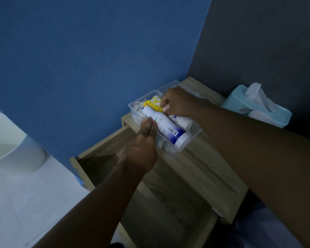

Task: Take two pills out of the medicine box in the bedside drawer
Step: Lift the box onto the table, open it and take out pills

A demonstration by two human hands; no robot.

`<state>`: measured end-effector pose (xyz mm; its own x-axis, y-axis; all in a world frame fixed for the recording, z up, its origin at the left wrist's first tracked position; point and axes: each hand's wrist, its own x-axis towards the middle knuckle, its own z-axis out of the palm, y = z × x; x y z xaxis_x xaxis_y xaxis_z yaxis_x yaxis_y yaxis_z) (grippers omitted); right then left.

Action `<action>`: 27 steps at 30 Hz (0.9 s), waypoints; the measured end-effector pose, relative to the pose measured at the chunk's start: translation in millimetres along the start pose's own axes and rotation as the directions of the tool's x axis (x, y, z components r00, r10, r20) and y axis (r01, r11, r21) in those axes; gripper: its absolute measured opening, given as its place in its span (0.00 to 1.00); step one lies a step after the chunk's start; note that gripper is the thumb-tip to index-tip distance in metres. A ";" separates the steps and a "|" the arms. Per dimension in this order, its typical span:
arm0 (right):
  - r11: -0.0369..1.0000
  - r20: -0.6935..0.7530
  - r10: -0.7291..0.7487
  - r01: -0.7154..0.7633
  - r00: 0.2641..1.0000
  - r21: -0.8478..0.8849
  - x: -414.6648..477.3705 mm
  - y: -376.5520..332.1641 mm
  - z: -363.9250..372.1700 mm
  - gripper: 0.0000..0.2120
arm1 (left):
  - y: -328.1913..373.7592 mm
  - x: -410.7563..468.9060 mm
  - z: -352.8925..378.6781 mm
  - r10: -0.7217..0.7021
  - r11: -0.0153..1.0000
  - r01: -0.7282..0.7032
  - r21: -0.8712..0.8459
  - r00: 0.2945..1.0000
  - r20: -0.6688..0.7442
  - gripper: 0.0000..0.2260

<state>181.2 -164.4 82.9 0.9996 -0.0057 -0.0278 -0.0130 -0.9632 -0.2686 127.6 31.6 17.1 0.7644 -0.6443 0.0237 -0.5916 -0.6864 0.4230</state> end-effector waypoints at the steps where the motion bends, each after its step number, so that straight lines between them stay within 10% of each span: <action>1: 1.000 -0.002 0.005 -0.005 1.000 0.008 1.0 0.2 1.4 0.09 | -0.5 -0.2 0.4 0.003 1.000 -0.003 0.001 1.000 0.000 0.36; 19: 0.961 -0.265 0.080 -0.005 0.961 0.275 -52.6 -11.5 -18.3 0.15 | 3.2 7.8 -23.7 -0.091 0.975 0.111 -0.192 0.990 0.111 0.33; 24: 0.924 -0.262 0.095 0.013 0.960 0.382 -101.4 -19.3 -49.9 0.18 | 27.9 2.4 -57.3 -0.265 0.814 0.118 -0.569 0.947 -0.183 0.21; 27: 0.887 -0.256 0.080 0.048 0.963 0.459 -129.0 -25.7 -65.8 0.16 | 64.3 -4.0 -73.5 -0.376 0.462 0.179 -0.868 0.926 -0.009 0.12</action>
<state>54.2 -156.6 156.8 0.9683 -0.1515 0.1986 0.0253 -0.7315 -0.6814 105.4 14.8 110.8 0.9331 -0.3357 -0.1290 0.0862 -0.1397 0.9864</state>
